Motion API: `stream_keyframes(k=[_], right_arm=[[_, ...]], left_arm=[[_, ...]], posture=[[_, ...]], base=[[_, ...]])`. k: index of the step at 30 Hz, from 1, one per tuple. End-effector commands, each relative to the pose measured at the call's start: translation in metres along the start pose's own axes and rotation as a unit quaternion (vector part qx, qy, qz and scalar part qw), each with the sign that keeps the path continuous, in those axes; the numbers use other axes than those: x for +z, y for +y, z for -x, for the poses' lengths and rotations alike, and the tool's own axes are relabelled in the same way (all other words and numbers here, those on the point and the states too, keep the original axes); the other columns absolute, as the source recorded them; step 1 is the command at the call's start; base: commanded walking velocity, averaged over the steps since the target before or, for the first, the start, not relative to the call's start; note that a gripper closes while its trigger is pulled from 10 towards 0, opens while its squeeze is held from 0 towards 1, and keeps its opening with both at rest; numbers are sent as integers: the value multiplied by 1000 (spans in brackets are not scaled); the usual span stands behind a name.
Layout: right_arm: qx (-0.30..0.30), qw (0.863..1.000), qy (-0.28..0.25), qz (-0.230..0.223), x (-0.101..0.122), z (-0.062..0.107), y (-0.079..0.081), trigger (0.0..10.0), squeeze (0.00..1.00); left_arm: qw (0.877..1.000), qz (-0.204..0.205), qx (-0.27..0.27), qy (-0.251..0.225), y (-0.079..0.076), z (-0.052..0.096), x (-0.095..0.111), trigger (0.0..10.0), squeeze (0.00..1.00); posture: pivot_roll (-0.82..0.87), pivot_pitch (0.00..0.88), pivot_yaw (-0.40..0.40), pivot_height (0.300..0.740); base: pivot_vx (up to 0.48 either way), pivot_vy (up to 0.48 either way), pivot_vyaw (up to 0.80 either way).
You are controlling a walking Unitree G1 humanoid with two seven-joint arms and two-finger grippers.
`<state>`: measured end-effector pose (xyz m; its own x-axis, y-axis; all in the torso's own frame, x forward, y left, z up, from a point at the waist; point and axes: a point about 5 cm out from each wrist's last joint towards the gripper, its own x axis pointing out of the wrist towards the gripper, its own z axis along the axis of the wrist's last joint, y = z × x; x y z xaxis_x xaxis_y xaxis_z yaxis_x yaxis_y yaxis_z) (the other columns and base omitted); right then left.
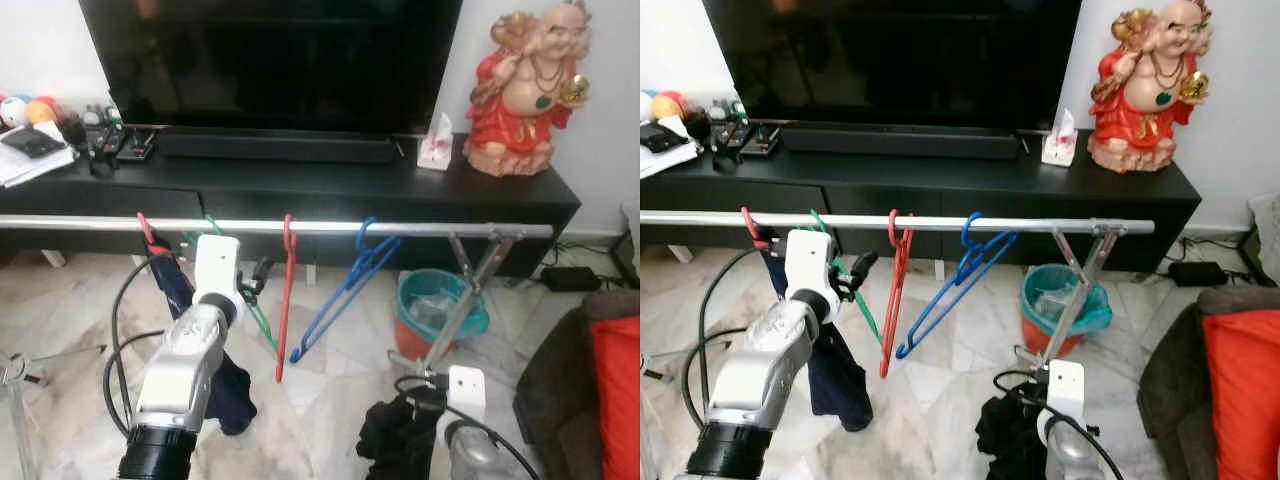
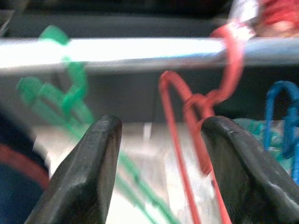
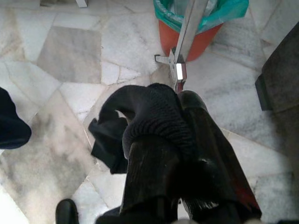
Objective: Hang hanger
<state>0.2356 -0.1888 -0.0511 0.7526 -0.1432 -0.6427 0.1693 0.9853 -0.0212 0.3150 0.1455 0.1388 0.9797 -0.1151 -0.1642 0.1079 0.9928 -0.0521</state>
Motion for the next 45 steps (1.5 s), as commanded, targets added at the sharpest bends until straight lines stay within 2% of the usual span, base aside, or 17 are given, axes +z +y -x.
stream_keyframes(k=[1,3,4,7,8,9,14,20,25,27,28,45], right_arm=[[3,1000,-6,8,4,-1,0,10000,0],[3,1000,-6,8,5,-1,0,10000,0],[2,1000,-7,9,6,-2,-1,10000,0],[1,1000,-8,8,7,-2,-1,10000,0],[1,1000,-9,8,8,-2,-1,10000,0],[1,1000,-9,8,8,-2,-1,10000,0],[4,1000,-10,8,9,-2,1,10000,0],[2,1000,-12,11,10,-3,2,10000,0],[2,1000,-14,9,11,-3,2,10000,0],[2,1000,-15,8,12,-3,2,10000,0],[3,1000,-15,8,12,-3,2,10000,0],[8,1000,-19,7,14,-4,5,10000,0]], left_arm=[[999,35,28,21,4,0,12,10000,0],[998,51,32,33,3,0,14,10000,0],[996,62,28,58,1,0,15,10000,0],[992,88,24,91,-4,0,14,10000,0],[990,94,22,99,-6,-1,13,10000,129],[990,98,22,101,-6,-2,13,10000,1000],[982,134,35,125,-10,-9,13,10000,1000],[977,126,52,163,-9,-15,2,10000,1000],[978,116,65,162,-6,-18,0,10000,1000],[982,92,65,149,-6,-22,3,10000,1000],[983,93,64,146,-7,-24,4,10000,0],[988,63,102,100,3,-49,4,10000,0]], posture=[[87,0,-16,740],[88,0,-15,740],[87,0,-14,740],[87,0,-14,740],[87,0,-14,740],[87,0,-14,740],[87,0,-16,740],[84,0,-15,740],[85,0,-15,740],[86,0,-17,740],[88,0,-17,740],[84,0,-10,740]], base=[[0,0,0],[0,0,0],[0,0,0],[0,0,0],[0,0,0],[0,0,0],[0,0,0],[0,0,0],[0,0,0],[0,0,0],[0,0,0],[0,0,0]])
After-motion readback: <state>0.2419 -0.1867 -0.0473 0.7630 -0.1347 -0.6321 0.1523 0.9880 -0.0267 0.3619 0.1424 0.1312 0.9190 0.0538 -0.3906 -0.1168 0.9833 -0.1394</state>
